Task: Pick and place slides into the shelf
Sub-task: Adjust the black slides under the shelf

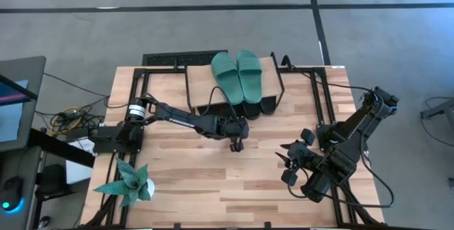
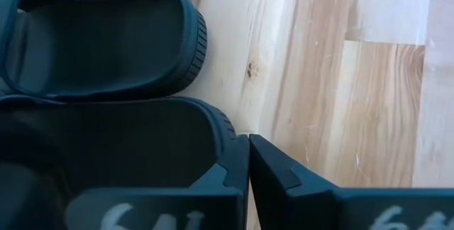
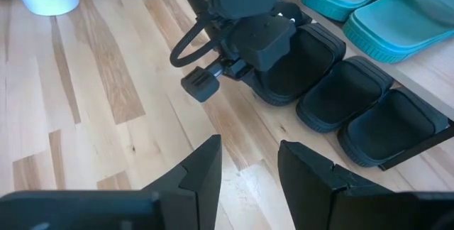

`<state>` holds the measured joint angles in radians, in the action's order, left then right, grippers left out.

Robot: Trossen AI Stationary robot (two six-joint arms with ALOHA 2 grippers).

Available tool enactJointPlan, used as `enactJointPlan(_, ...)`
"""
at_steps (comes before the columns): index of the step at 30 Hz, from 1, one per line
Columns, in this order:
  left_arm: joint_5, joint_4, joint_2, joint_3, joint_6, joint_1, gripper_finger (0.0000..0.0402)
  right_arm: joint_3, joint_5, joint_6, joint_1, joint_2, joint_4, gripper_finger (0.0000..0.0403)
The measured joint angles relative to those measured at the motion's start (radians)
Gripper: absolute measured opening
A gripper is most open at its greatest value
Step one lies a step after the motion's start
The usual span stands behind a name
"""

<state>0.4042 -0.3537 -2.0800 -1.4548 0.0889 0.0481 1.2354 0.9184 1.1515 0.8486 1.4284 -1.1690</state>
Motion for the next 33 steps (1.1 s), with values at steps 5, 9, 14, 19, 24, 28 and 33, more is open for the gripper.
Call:
enactJointPlan(5,-0.002,-0.006,0.000,0.000,-0.007,-0.003,0.0000,0.000,0.000,0.000,0.000,0.000,0.004,0.0129)
enactJointPlan(9,-0.006,-0.020,0.000,0.001,-0.014,-0.006,0.0000,0.000,0.000,0.000,0.000,0.000,0.004,0.0129)
enactJointPlan(14,-0.007,-0.026,0.000,0.023,-0.005,-0.006,0.0000,0.000,0.000,0.000,0.000,0.000,0.004,0.0129)
enactJointPlan(19,-0.003,-0.023,0.000,0.023,0.001,-0.007,0.0000,0.000,0.003,0.000,0.000,0.000,0.004,0.0129)
enactJointPlan(24,-0.007,-0.021,0.000,0.023,0.001,-0.015,0.0000,0.000,0.003,0.000,0.000,0.000,0.004,0.0129)
enactJointPlan(28,-0.004,-0.032,0.000,0.023,0.001,-0.015,0.0000,0.000,0.003,0.000,0.000,0.000,0.004,0.0129)
enactJointPlan(33,0.007,-0.064,0.000,0.023,0.010,-0.017,0.0000,-0.001,0.003,0.000,0.000,0.000,0.004,0.0127)
